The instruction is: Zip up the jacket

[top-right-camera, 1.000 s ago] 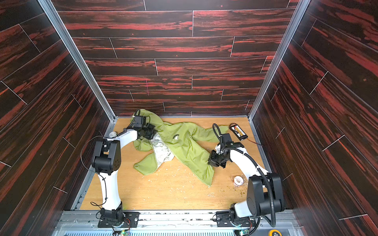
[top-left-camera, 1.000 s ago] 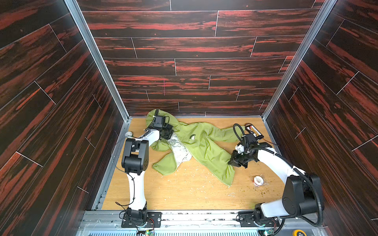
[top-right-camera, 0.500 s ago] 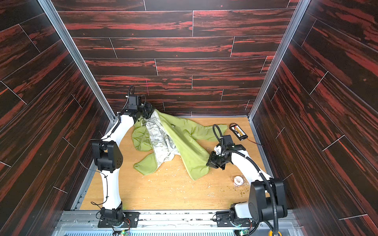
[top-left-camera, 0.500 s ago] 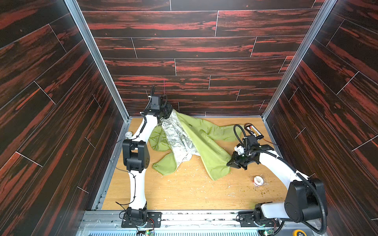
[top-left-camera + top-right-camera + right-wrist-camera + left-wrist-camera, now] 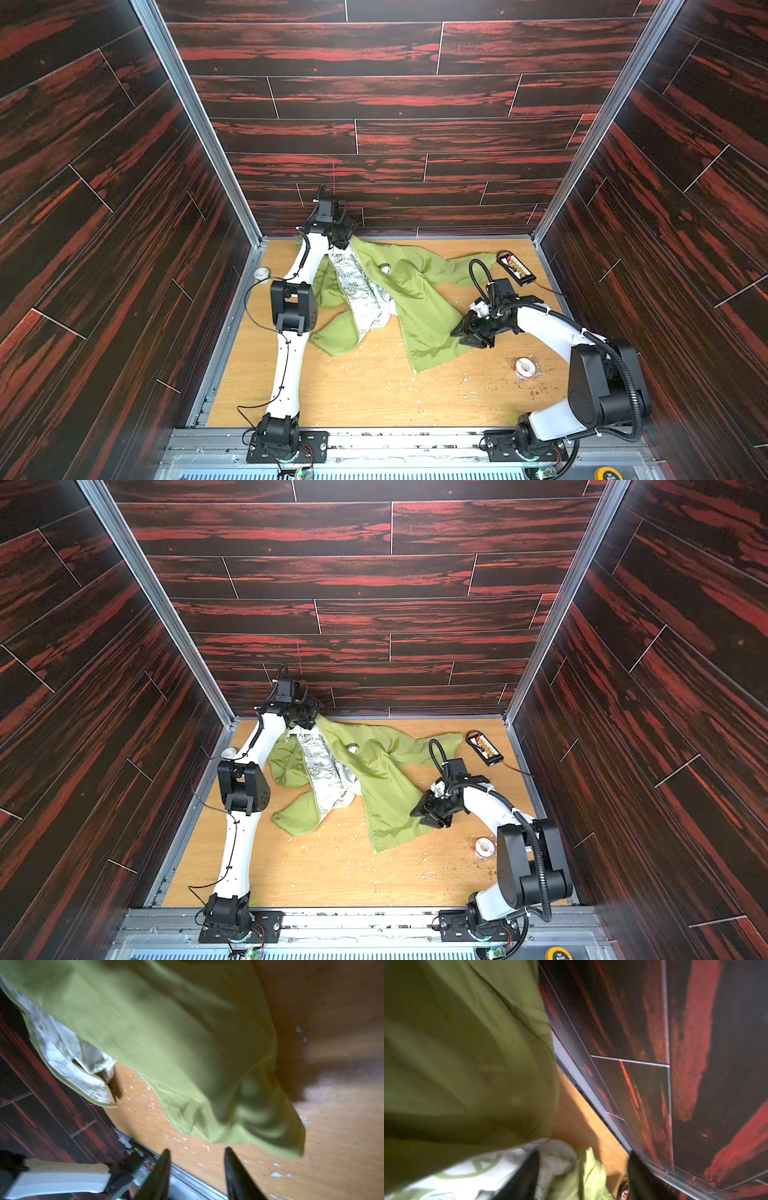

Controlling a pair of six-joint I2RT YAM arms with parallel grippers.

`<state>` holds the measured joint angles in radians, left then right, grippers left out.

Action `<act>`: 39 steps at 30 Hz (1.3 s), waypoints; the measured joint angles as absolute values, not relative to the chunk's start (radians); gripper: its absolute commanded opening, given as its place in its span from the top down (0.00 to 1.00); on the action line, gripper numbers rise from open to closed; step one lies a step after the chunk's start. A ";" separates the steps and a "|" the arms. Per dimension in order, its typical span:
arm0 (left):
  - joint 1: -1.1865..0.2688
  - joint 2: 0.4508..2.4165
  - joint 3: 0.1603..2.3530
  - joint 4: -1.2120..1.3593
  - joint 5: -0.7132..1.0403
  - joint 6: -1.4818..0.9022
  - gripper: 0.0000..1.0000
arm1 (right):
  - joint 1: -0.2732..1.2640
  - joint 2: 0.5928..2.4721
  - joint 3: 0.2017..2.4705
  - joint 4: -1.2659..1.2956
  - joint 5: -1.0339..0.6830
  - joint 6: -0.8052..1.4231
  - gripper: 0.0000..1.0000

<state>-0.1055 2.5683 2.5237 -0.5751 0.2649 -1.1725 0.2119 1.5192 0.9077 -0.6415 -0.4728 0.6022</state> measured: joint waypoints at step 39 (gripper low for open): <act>-0.329 1.706 1.163 -0.553 0.213 -0.881 0.90 | 0.487 1.521 1.132 -0.793 -0.243 0.585 0.53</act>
<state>-0.3294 1.7061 1.1633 -0.5526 0.2127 -0.8810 0.4873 1.5208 1.1316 -0.7929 -0.2428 0.5850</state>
